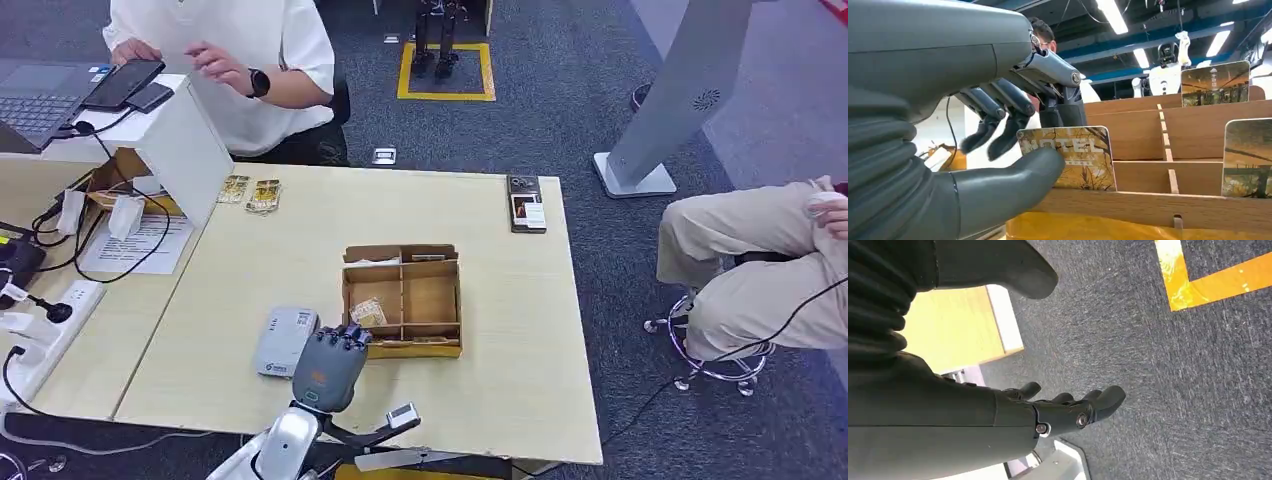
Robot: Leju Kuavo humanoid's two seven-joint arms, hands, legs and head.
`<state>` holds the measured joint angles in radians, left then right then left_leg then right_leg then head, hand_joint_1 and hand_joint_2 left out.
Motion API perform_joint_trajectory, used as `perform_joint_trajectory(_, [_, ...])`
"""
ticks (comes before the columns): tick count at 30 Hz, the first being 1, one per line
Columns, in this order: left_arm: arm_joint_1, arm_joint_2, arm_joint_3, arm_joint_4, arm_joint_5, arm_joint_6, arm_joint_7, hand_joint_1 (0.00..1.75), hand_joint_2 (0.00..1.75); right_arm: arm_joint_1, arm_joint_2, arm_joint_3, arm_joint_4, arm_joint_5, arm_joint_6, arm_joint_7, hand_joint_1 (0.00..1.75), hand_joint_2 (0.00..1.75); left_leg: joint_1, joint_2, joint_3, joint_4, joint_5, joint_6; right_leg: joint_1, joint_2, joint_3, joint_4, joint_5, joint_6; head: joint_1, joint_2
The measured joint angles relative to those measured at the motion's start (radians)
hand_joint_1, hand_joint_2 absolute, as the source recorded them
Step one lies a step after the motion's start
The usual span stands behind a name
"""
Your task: Pass the card to the sensor for recognition and then transmit it.
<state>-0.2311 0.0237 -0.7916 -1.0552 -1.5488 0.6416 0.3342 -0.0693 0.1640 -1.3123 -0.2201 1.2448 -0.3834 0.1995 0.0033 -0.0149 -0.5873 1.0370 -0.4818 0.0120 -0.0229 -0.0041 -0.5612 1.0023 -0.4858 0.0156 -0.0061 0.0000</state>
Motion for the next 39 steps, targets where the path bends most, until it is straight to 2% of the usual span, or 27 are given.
perform_joint_trajectory(2, [0.000, -0.003, 0.006, 0.001, 0.000, -0.002, -0.006, 1.52, 1.75, 0.000, 0.000, 0.000, 0.000, 0.000, 0.000, 0.000, 0.00, 1.75, 0.000, 0.000, 0.000, 0.000, 0.000, 0.000, 0.000, 0.000, 0.000, 0.000, 0.000, 0.000, 0.000, 0.000])
perform_joint_trajectory(4, [0.000, -0.007, 0.013, 0.003, 0.000, -0.004, -0.008, 1.55, 1.75, 0.000, 0.000, 0.000, 0.000, 0.001, 0.000, 0.000, 0.00, 1.75, 0.000, 0.000, 0.000, 0.000, 0.000, 0.000, 0.000, 0.000, 0.000, 0.000, 0.000, 0.000, 0.000, 0.000])
perform_joint_trajectory(7, [0.000, -0.012, 0.020, 0.011, 0.000, -0.007, -0.021, 1.75, 1.75, 0.000, 0.000, 0.000, 0.000, 0.002, 0.002, 0.000, 0.00, 1.75, 0.000, 0.000, 0.000, 0.000, 0.000, 0.000, 0.000, 0.000, 0.000, 0.000, 0.000, 0.000, 0.000, 0.000])
perform_joint_trajectory(12, [0.002, -0.019, 0.034, 0.023, 0.000, 0.008, -0.042, 1.75, 1.75, 0.000, 0.000, 0.000, 0.000, 0.003, 0.003, 0.000, 0.00, 1.75, 0.000, 0.000, 0.000, 0.000, 0.000, 0.000, 0.000, 0.000, 0.001, 0.000, 0.000, 0.000, 0.000, 0.000])
perform_joint_trajectory(14, [0.009, -0.024, 0.047, 0.024, 0.002, 0.031, -0.077, 1.75, 1.75, 0.000, 0.000, 0.000, 0.000, 0.003, 0.003, 0.000, 0.00, 1.75, 0.000, 0.000, 0.000, 0.000, 0.000, 0.000, 0.000, 0.000, 0.001, 0.000, 0.000, 0.000, 0.000, 0.000])
perform_joint_trajectory(16, [0.029, -0.035, 0.080, 0.016, 0.018, 0.047, -0.148, 1.75, 1.75, 0.000, 0.000, 0.000, 0.000, 0.004, 0.003, 0.000, 0.00, 1.75, 0.000, 0.000, 0.000, 0.000, 0.000, 0.000, 0.000, 0.000, 0.001, 0.000, 0.000, 0.000, 0.000, 0.000])
perform_joint_trajectory(17, [0.048, -0.043, 0.107, -0.010, 0.045, 0.049, -0.205, 1.75, 1.75, 0.000, 0.000, 0.000, 0.000, 0.006, 0.002, 0.000, 0.00, 1.75, 0.000, 0.000, 0.000, 0.000, 0.000, 0.000, 0.000, 0.000, 0.001, 0.000, 0.000, 0.000, 0.000, 0.000])
perform_joint_trajectory(18, [0.070, -0.055, 0.135, -0.046, 0.078, 0.049, -0.272, 1.75, 1.75, 0.001, 0.000, 0.000, 0.000, 0.007, 0.002, 0.000, 0.00, 1.75, 0.000, 0.000, 0.000, 0.000, 0.000, 0.000, 0.000, 0.000, 0.000, 0.000, 0.000, 0.000, 0.000, 0.000])
perform_joint_trajectory(19, [0.094, -0.069, 0.172, -0.088, 0.136, 0.050, -0.374, 1.75, 1.75, 0.001, 0.000, 0.000, 0.000, 0.009, 0.000, 0.000, 0.00, 1.75, 0.000, 0.000, 0.000, 0.000, 0.000, 0.000, 0.000, 0.000, 0.000, 0.000, 0.000, 0.000, 0.000, 0.000])
perform_joint_trajectory(21, [0.134, -0.126, 0.268, -0.161, 0.278, 0.052, -0.611, 1.75, 1.75, 0.001, 0.000, 0.000, 0.000, 0.009, -0.002, 0.000, 0.00, 1.75, 0.000, 0.000, -0.001, 0.000, 0.000, 0.000, 0.000, 0.000, 0.000, 0.000, 0.000, 0.000, 0.000, 0.000])
perform_joint_trajectory(23, [0.165, -0.181, 0.351, -0.210, 0.386, 0.052, -0.745, 1.75, 1.75, 0.000, 0.000, 0.000, 0.000, 0.008, -0.003, 0.000, 0.00, 1.75, -0.001, 0.000, -0.001, 0.000, -0.001, 0.001, 0.000, 0.000, 0.000, 0.000, 0.000, 0.000, 0.000, 0.000])
perform_joint_trajectory(24, [0.176, -0.207, 0.387, -0.230, 0.441, 0.052, -0.785, 1.75, 1.75, 0.000, 0.000, 0.000, 0.000, 0.007, -0.004, 0.000, 0.00, 1.75, -0.001, 0.000, -0.001, 0.000, -0.001, 0.001, 0.000, 0.000, 0.000, 0.000, 0.000, 0.000, 0.000, 0.000])
perform_joint_trajectory(28, [0.201, -0.258, 0.472, -0.277, 0.514, 0.057, -0.841, 1.75, 1.75, 0.001, 0.000, 0.000, 0.000, 0.005, -0.008, 0.000, 0.00, 1.75, 0.000, 0.000, -0.001, 0.000, -0.001, 0.002, 0.000, -0.001, 0.000, 0.000, 0.000, 0.000, 0.000, 0.000])
perform_joint_trajectory(31, [0.207, -0.278, 0.498, -0.287, 0.711, 0.057, -0.915, 1.75, 1.75, 0.000, 0.000, 0.000, 0.001, 0.003, -0.018, -0.003, 0.00, 1.75, 0.000, 0.000, 0.000, 0.000, -0.001, 0.001, 0.000, -0.001, 0.000, 0.000, 0.000, 0.000, 0.000, 0.000])
perform_joint_trajectory(33, [0.207, -0.279, 0.499, -0.298, 0.866, 0.057, -0.921, 1.75, 1.75, 0.001, 0.002, 0.000, 0.001, 0.003, -0.021, -0.007, 0.00, 1.75, 0.000, 0.000, 0.000, 0.000, -0.001, 0.001, 0.000, -0.001, 0.000, 0.000, 0.000, 0.000, 0.000, 0.000])
perform_joint_trajectory(39, [0.172, -0.271, 0.495, -0.311, 1.137, 0.041, -0.899, 1.75, 1.75, 0.000, 0.005, 0.000, 0.001, 0.006, -0.022, -0.018, 0.00, 1.75, 0.000, 0.000, 0.000, 0.000, 0.000, 0.001, 0.000, -0.001, 0.000, 0.000, 0.000, 0.000, 0.000, 0.000])
